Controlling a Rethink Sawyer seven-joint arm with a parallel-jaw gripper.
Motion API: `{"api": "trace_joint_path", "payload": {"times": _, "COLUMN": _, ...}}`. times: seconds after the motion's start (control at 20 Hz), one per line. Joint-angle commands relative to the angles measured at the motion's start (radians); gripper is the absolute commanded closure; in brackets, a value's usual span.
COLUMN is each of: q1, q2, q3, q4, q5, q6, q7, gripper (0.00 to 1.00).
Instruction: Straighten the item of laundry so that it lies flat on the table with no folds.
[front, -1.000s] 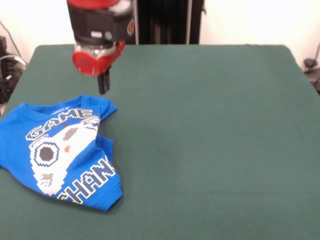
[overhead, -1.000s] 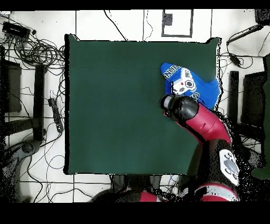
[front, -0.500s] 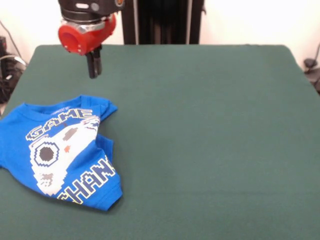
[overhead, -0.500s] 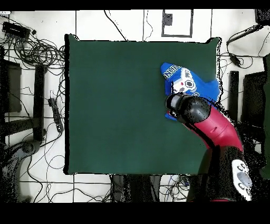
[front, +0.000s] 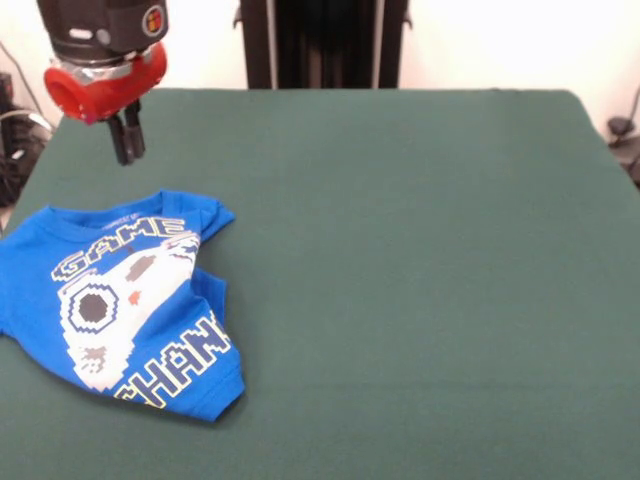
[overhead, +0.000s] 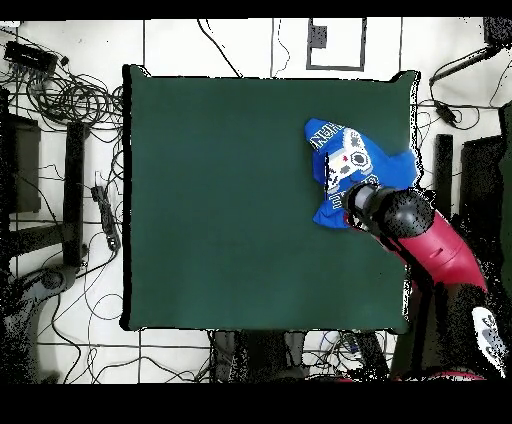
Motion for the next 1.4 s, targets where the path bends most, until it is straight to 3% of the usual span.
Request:
{"api": "trace_joint_path", "payload": {"times": 0.05, "q1": 0.033, "q2": 0.094, "q3": 0.079, "q4": 0.035, "q5": -0.054, "q6": -0.002, "q7": -0.016, "gripper": 1.00}}
{"api": "trace_joint_path", "payload": {"times": 0.6, "q1": 0.040, "q2": 0.168, "q3": 0.076, "q4": -0.035, "q5": -0.061, "q6": -0.035, "q7": -0.005, "gripper": 1.00}}
{"api": "trace_joint_path", "payload": {"times": 1.15, "q1": 0.026, "q2": 0.236, "q3": 0.046, "q4": -0.316, "q5": -0.102, "q6": 0.195, "q7": -0.040, "gripper": 1.00}}
{"api": "trace_joint_path", "payload": {"times": 1.4, "q1": 0.035, "q2": 0.236, "q3": 0.030, "q4": -0.380, "q5": -0.120, "q6": 0.236, "q7": -0.028, "gripper": 1.00}}
